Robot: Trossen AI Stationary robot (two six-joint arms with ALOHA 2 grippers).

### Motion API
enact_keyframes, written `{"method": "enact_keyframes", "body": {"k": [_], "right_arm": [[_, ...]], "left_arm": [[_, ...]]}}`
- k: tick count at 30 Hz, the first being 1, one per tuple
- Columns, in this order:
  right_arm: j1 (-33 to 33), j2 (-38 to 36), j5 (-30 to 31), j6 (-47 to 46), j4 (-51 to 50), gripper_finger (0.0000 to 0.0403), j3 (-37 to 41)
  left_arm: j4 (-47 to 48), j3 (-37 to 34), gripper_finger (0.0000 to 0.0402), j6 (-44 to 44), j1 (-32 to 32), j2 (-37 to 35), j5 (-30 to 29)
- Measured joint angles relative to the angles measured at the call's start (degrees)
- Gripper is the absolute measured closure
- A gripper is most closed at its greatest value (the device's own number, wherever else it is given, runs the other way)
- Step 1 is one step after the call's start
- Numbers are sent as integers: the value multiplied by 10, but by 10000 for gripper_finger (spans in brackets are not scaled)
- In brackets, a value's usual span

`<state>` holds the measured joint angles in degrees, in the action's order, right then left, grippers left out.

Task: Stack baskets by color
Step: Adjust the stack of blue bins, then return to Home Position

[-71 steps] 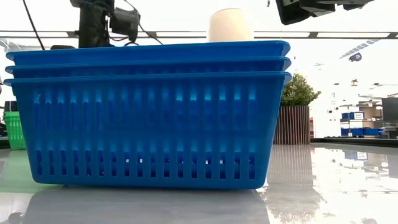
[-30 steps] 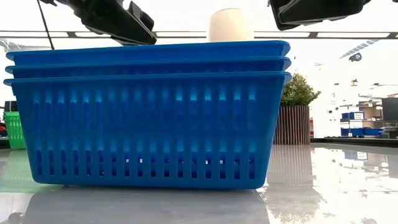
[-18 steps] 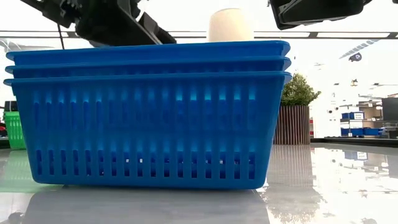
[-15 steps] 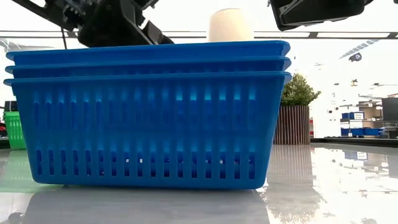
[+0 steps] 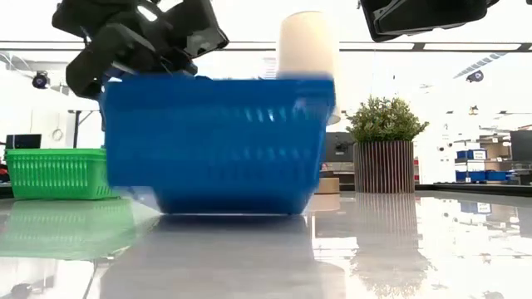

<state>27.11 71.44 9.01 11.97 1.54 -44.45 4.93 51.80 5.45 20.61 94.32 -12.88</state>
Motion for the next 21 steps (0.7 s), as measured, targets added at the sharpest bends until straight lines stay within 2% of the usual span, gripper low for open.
{"method": "enact_keyframes", "body": {"k": [3, 7, 10, 13, 16, 21], "right_arm": [[0, 0, 0, 0, 0, 394, 0], [0, 0, 0, 0, 0, 394, 0], [0, 0, 0, 0, 0, 394, 0], [0, 0, -7, 6, -13, 394, 0], [0, -3, -20, 16, -13, 394, 6], [-7, -33, -35, 47, 53, 394, 54]], "left_arm": [[5, 1, 373, -16, -3, -6, -13], [33, 1, 373, -28, -3, -24, -83], [51, 1, 373, -33, -4, -47, -89], [52, -4, 373, -57, 0, -84, -77], [47, -21, 373, -116, 7, -133, -27], [22, -84, 373, -182, 5, -232, -11]]}}
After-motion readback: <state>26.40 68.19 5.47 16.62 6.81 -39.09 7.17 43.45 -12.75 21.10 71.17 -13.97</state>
